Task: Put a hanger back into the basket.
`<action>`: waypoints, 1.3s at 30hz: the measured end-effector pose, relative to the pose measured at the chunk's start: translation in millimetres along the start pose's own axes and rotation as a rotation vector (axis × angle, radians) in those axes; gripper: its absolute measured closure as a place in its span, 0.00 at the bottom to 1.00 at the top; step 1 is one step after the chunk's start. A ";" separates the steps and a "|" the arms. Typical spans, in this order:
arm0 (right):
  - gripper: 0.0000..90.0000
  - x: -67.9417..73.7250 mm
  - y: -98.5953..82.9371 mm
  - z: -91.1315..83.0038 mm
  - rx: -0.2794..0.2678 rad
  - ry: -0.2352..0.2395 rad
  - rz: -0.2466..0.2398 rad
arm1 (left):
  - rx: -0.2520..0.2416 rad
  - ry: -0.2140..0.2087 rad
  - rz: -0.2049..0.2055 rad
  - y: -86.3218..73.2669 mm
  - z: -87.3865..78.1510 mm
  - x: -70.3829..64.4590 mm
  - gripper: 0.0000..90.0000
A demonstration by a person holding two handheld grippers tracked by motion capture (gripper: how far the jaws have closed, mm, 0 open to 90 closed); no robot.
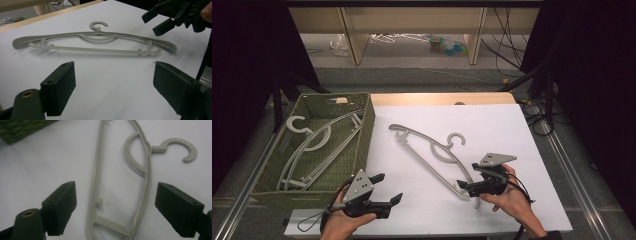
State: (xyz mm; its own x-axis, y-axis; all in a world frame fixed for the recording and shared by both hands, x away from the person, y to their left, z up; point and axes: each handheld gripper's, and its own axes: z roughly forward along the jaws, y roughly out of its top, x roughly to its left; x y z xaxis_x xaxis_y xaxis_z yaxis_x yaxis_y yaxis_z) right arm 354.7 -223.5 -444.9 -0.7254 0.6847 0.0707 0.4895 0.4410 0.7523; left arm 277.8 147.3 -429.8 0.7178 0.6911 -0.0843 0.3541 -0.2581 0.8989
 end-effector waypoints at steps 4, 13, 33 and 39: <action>0.20 -10.3 2.4 12.8 0.069 -0.016 0.040 | 0.003 -0.012 0.003 -1.0 1.4 -1.1 0.20; 0.22 -30.7 19.4 45.0 0.210 -0.054 0.011 | 0.008 -0.017 -0.004 -2.6 2.1 -0.6 0.20; 0.62 -38.7 32.7 69.6 0.348 -0.051 0.003 | 0.016 -0.044 -0.010 -5.0 6.8 -3.7 0.20; 0.66 -38.3 38.3 72.6 0.395 -0.067 -0.018 | 0.023 -0.050 -0.003 -6.0 8.1 -4.3 0.20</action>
State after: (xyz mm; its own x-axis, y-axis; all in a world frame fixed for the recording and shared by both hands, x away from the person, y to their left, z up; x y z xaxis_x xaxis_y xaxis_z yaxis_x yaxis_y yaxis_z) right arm 436.4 -190.8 -466.3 -0.7087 0.7055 0.0067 0.6348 0.6335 0.4423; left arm 277.4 140.4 -438.2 0.7455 0.6575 -0.1092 0.3697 -0.2716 0.8886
